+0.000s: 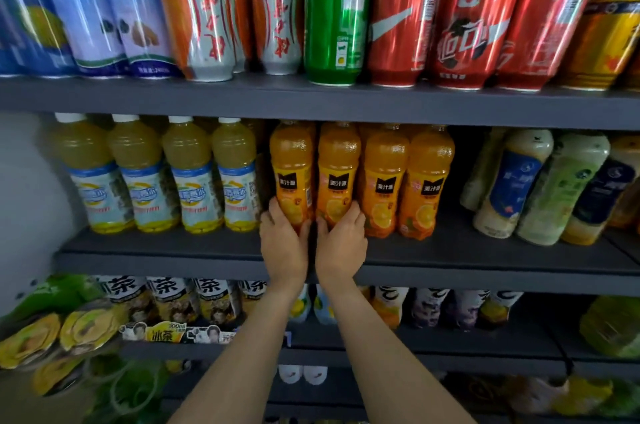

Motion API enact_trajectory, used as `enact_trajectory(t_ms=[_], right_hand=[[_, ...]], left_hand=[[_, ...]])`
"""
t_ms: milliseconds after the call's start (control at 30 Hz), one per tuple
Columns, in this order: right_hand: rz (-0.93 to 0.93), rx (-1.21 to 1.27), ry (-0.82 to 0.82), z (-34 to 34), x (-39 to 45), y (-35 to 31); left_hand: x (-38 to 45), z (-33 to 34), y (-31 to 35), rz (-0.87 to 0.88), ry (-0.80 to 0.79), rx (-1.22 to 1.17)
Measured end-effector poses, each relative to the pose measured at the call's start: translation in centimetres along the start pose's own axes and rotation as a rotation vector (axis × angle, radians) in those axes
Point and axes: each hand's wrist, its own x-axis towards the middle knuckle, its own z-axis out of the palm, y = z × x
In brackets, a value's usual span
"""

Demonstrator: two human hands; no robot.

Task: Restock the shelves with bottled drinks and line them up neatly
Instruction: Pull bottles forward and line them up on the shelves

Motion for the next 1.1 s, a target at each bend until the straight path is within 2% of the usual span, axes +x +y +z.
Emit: enact_trajectory(t_ms=[333,667,867,967,1033,1100], right_hand=[[0.039,-0.050,0.065,0.2,-0.5,-0.1],[0.017,-0.098,0.083,0.3,-0.7,-0.1],[-0.069,0.020,0.016,-0.9,-1.0,0.3],[-0.116,0.178,0.028,-2.6,-1.9,1.2],[-0.128,0.193,0.052,-4.1,-2.4,2.7],[-0.126,0.195,0.081,-6.0,-2.6,4.6]], left_hand=[[0.2,-0.3,-0.7,0.076,-0.109,0.001],[0.2,-0.3,-0.8,0.069,-0.120,0.025],[0.1,-0.1,-0.7,0.078,-0.118,0.038],[-0.6,-0.4,-0.7,0.127,-0.062,0.012],[-2.1,-0.6,-0.3,0.200,0.033,-0.040],[-4.3,-0.3,0.6,0.312,0.053,-0.045]])
